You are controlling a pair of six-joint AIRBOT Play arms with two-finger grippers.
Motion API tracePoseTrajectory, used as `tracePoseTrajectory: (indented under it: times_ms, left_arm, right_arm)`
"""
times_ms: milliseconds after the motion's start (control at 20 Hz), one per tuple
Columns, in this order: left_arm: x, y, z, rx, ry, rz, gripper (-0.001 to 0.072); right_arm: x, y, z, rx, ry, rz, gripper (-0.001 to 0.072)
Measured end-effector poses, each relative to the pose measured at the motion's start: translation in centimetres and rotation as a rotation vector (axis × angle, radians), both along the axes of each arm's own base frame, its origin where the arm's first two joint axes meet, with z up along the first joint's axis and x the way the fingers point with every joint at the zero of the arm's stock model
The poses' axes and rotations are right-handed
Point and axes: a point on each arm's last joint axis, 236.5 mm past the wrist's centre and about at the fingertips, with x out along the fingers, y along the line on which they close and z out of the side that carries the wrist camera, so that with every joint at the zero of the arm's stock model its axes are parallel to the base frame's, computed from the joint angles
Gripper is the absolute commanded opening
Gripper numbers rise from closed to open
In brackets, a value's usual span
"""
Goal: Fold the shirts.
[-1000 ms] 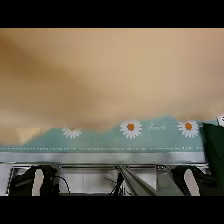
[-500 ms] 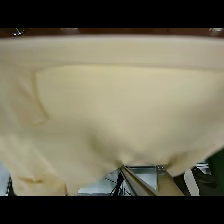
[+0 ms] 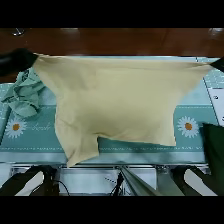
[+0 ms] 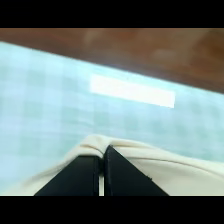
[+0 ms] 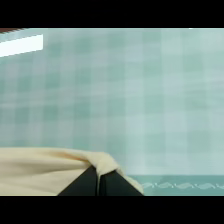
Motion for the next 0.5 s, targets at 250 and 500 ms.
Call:
tracePoseTrajectory:
  times_ms: [250,500]
  left_arm:
    - [8.8,-3.4,-7.9,-0.074,0.144,-0.017,0.0037]
    - [11.4,-4.5,-14.1,-0.118,0.270,-0.008,0.0037]
  right_arm:
    - [8.7,-2.0,-7.8,0.134,0.056,-0.041,0.0016]
    - [12.1,-2.3,-13.4,0.237,0.124,-0.066,0.0016]
